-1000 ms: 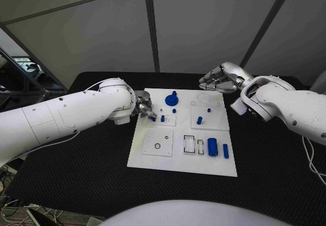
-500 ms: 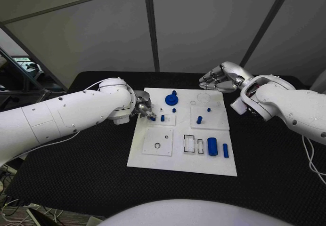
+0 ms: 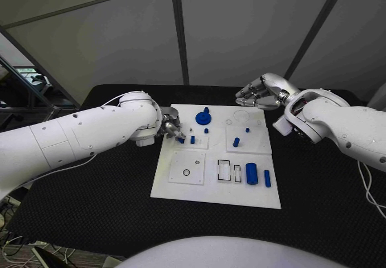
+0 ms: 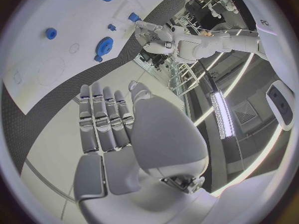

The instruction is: Assemble the parts on the task board

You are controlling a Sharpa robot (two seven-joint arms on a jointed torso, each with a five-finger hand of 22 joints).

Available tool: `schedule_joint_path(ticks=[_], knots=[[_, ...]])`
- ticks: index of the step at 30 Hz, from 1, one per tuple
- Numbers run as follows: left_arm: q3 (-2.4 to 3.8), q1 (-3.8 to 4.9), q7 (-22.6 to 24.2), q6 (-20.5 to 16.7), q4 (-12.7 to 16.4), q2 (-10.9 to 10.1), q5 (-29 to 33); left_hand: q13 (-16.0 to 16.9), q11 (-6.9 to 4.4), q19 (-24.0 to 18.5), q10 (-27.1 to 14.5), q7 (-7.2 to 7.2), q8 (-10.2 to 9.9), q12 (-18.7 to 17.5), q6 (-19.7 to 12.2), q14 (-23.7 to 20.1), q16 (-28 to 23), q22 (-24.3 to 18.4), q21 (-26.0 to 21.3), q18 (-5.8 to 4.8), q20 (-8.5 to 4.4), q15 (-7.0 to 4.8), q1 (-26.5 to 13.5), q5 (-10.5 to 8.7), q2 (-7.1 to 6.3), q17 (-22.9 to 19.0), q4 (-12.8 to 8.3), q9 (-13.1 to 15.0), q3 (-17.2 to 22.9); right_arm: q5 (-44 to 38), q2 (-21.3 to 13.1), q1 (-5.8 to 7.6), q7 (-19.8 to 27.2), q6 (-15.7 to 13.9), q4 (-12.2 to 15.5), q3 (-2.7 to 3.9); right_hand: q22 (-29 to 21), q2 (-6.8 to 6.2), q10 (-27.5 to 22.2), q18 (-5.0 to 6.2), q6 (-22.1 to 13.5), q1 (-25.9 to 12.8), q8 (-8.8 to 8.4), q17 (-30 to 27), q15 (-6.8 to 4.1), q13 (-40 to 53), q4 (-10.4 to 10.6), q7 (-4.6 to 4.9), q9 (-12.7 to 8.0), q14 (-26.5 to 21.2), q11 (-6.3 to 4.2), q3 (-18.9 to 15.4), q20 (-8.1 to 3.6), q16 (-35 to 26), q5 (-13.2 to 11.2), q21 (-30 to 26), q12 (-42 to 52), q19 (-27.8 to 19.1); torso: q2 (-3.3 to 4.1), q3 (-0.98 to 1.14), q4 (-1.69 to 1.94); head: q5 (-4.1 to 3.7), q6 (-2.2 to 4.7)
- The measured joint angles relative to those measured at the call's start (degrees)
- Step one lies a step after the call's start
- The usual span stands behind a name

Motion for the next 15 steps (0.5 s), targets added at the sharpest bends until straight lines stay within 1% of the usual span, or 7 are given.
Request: schedule_joint_path(ticks=[1, 3, 4, 7, 12, 13, 15], knots=[[-0.04, 0.02, 0.01, 0.01, -0.12, 0.08, 0.00, 0.07, -0.15, 0.00, 0.17, -0.11, 0.22, 0.15, 0.11, 0.00, 0.00, 0.00, 0.00, 0.01, 0.00, 0.00, -0.84, -0.01, -0.06, 0.00, 0.01, 0.07, 0.29, 0.00, 0.00, 0.00, 0.00, 0.01, 0.00, 0.00, 0.00, 0.00, 0.00, 0.00, 0.00, 0.00, 0.00, 0.00, 0.00, 0.00, 0.00, 0.00, 0.00, 0.00, 0.00, 0.00, 0.00, 0.00, 0.00, 0.00, 0.00, 0.00, 0.00, 0.01, 0.00, -0.02, -0.01], [-0.12, 0.05, 0.03, 0.03, -0.31, 0.24, 0.00, 0.15, -0.21, 0.02, 0.40, -0.21, 0.45, 0.20, 0.61, 0.00, 0.00, 0.00, 0.00, 0.01, -0.02, 0.00, -2.66, -0.02, -0.05, 0.00, -1.68, 0.19, 2.12, 0.00, 0.00, 0.00, -0.01, 0.02, 0.01, 0.00, 0.00, 0.00, 0.00, 0.00, 0.00, 0.00, 0.00, 0.00, 0.00, 0.00, 0.00, 0.00, 0.00, 0.00, 0.00, 0.00, 0.00, 0.00, 0.00, 0.00, 0.00, 0.00, 0.00, 0.01, 0.00, -0.06, -0.03], [-0.14, 0.06, 0.04, 0.06, -0.42, 0.32, 0.00, 0.22, -0.26, 0.17, 0.49, -0.25, 0.49, 0.20, 0.66, 0.00, 0.00, 0.00, 0.00, 0.01, -0.17, 0.00, -3.38, -0.02, -0.14, 0.00, -1.75, 0.25, 2.19, 0.00, 0.00, 0.00, -0.02, 0.03, 0.04, 0.00, 0.00, 0.00, 0.00, 0.00, 0.00, 0.00, 0.00, 0.00, 0.00, 0.00, 0.00, 0.00, 0.00, 0.00, 0.00, 0.00, 0.00, 0.00, 0.00, 0.00, 0.00, 0.00, 0.00, 0.01, 0.00, -0.07, -0.03], [-0.20, 0.07, 0.04, 0.13, -0.67, 0.53, 0.01, 0.51, -0.49, 0.21, 0.72, -0.63, 0.66, 0.57, 1.03, 0.04, 0.00, 0.00, 0.00, 0.00, -0.21, -0.39, -4.53, -0.01, -0.27, 0.00, -1.33, 0.21, 1.23, 0.01, -0.01, 0.00, -0.02, 0.10, 0.11, 0.00, 0.00, 0.00, 0.00, 0.00, 0.00, 0.00, 0.00, 0.00, 0.00, 0.00, 0.00, 0.00, 0.00, 0.00, 0.00, 0.00, 0.00, 0.00, 0.00, 0.00, 0.00, 0.00, 0.00, 0.00, -0.03, -0.07, -0.02], [-0.35, -0.01, 0.04, 0.37, -1.05, 0.87, 0.08, 1.26, -0.80, 0.62, 1.03, -0.89, 0.66, 1.29, 1.55, 0.00, 0.24, 0.00, 0.33, 0.01, -0.62, -0.43, -5.43, -0.01, -0.44, 0.00, -0.53, 0.20, -0.48, 0.06, -0.04, 0.00, -0.04, 0.23, 0.20, 0.00, 0.01, 0.00, 0.00, 0.00, 0.00, 0.00, 0.00, 0.01, 0.00, 0.00, 0.00, 0.00, 0.00, 0.00, 0.00, 0.00, 0.00, 0.00, 0.20, 0.00, 0.00, 0.00, 0.00, -0.02, -0.04, -0.19, 0.03], [-0.37, -0.05, 0.02, 0.44, -1.10, 0.93, 0.09, 1.42, -0.80, 0.62, 1.03, -0.81, 0.66, 1.52, 1.63, 0.00, 0.46, 0.00, 0.33, 0.01, -0.62, -0.43, -5.72, -0.01, -0.12, 0.00, -0.45, 0.21, -0.75, 0.06, -0.04, 0.00, -0.04, 0.26, 0.22, 0.00, 0.01, 0.00, 0.00, 0.00, 0.00, 0.00, 0.00, 0.01, 0.00, 0.00, 0.00, 0.00, 0.00, 0.00, 0.00, 0.00, 0.00, 0.00, 0.20, 0.00, 0.00, 0.00, 0.00, -0.02, -0.04, -0.21, 0.03], [-0.39, -0.07, -0.02, 0.55, -1.18, 0.96, 0.10, 1.77, -0.90, 0.63, 1.53, -1.03, 0.89, 1.78, 1.85, 0.00, 0.67, 0.00, 0.54, 0.01, -0.63, -0.44, -6.34, 0.01, -0.34, 0.00, -0.03, 0.20, -1.45, 0.07, -0.04, 0.00, -0.04, 0.31, 0.23, 0.00, 0.01, 0.00, 0.00, 0.00, 0.00, 0.00, 0.00, 0.00, 0.00, 0.00, 0.00, 0.00, 0.00, 0.00, 0.00, 0.00, 0.00, 0.00, 0.20, 0.00, 0.00, 0.00, 0.00, -0.03, -0.04, -0.24, -0.04]])
